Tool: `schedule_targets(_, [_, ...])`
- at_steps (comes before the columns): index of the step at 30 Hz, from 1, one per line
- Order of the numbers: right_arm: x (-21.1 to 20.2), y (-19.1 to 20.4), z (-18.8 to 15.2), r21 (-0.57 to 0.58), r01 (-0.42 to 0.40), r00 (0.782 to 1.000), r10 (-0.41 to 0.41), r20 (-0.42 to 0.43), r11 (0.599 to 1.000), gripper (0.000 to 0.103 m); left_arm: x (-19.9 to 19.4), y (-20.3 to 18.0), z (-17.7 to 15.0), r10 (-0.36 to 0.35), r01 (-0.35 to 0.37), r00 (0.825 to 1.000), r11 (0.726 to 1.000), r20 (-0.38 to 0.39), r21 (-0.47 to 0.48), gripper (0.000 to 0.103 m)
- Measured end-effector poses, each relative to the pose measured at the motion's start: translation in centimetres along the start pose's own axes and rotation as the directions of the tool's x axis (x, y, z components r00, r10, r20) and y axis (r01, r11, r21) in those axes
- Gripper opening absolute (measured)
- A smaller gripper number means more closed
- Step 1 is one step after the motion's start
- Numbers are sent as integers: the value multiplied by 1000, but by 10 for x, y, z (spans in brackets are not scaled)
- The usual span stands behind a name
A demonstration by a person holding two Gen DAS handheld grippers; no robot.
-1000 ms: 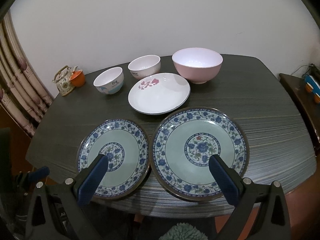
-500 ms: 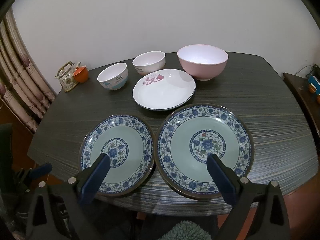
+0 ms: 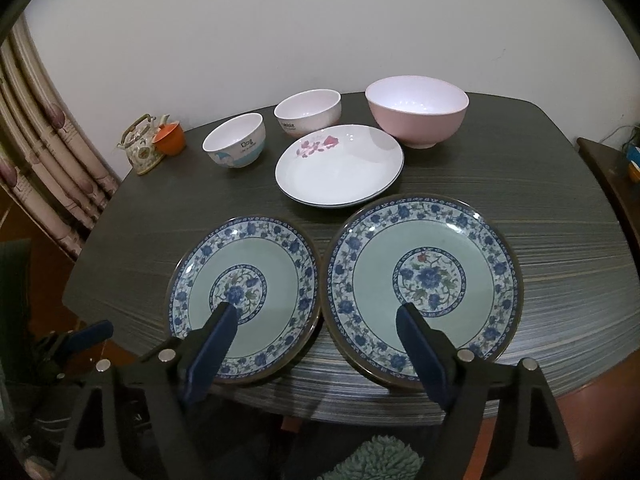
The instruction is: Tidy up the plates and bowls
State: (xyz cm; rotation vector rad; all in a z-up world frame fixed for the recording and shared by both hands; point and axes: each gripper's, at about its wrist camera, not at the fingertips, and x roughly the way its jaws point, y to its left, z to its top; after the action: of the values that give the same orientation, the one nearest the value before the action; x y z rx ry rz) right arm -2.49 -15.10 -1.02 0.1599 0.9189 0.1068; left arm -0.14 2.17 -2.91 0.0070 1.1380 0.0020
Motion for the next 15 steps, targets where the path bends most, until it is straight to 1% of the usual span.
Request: schedule_targets(15, [4, 0, -2, 19, -25, 999, 26, -27, 1000, 83, 5, 3, -1, -30, 29, 999, 999, -33, -16, 100])
